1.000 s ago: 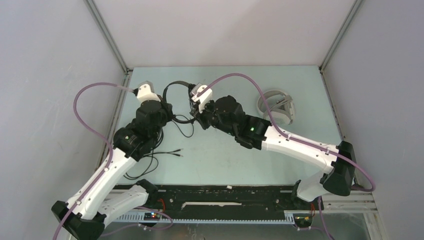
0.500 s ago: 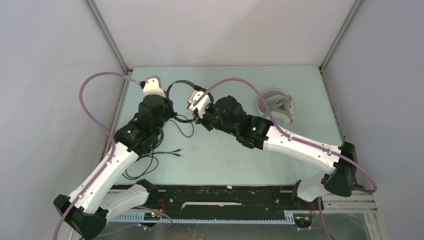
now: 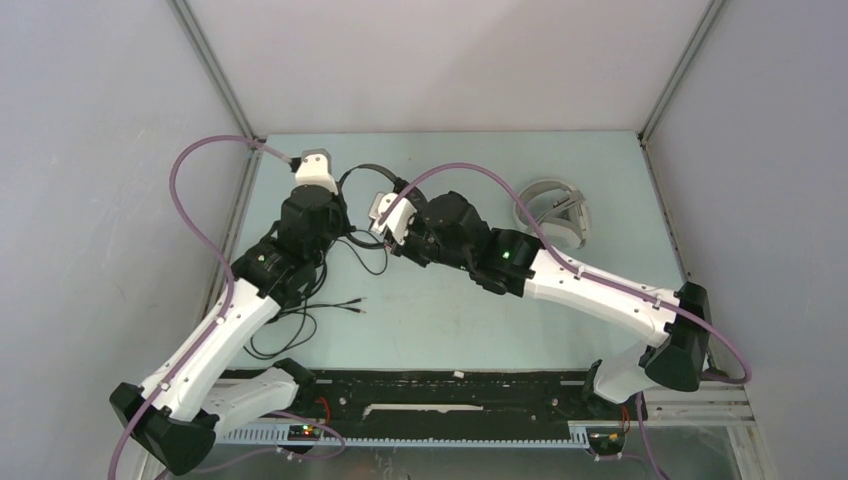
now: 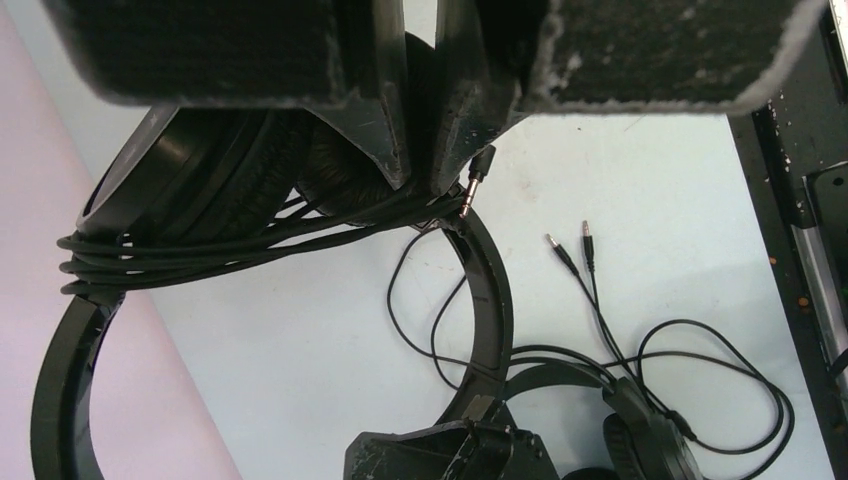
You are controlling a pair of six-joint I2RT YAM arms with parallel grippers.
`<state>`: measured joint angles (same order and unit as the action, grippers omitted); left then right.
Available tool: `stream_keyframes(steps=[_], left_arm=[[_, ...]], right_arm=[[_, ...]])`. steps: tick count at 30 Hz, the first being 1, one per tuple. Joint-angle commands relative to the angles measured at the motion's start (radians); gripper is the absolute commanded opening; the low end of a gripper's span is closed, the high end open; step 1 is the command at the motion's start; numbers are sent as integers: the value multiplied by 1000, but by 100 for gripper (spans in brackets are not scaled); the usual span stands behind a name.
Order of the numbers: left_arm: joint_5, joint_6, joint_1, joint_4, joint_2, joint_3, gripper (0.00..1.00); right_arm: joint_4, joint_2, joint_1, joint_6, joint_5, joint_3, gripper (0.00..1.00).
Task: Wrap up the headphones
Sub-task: Wrap the headphones cable around the headphones.
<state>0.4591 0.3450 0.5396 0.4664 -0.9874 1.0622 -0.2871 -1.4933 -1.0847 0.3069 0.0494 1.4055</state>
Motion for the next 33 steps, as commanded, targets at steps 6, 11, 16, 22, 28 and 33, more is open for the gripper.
stream_keyframes(steps=[6, 11, 16, 22, 28, 33], left_arm=[[15, 1, -25, -89, 7, 86, 0], [9, 13, -33, -90, 2, 98, 0], [-1, 23, -33, -89, -2, 107, 0], [-12, 42, -33, -79, -1, 107, 0], [-81, 105, -33, -94, 24, 70, 0], [-130, 162, -33, -110, 24, 39, 0]], right_arm=[[-98, -19, -14, 39, -22, 30, 13], [-137, -22, -49, 93, -38, 29, 15], [-122, -36, -59, 94, -19, 29, 16], [-84, -49, -70, 77, 25, 27, 19], [25, -59, -71, 38, 74, 10, 19], [72, -68, -77, -31, 26, 10, 19]])
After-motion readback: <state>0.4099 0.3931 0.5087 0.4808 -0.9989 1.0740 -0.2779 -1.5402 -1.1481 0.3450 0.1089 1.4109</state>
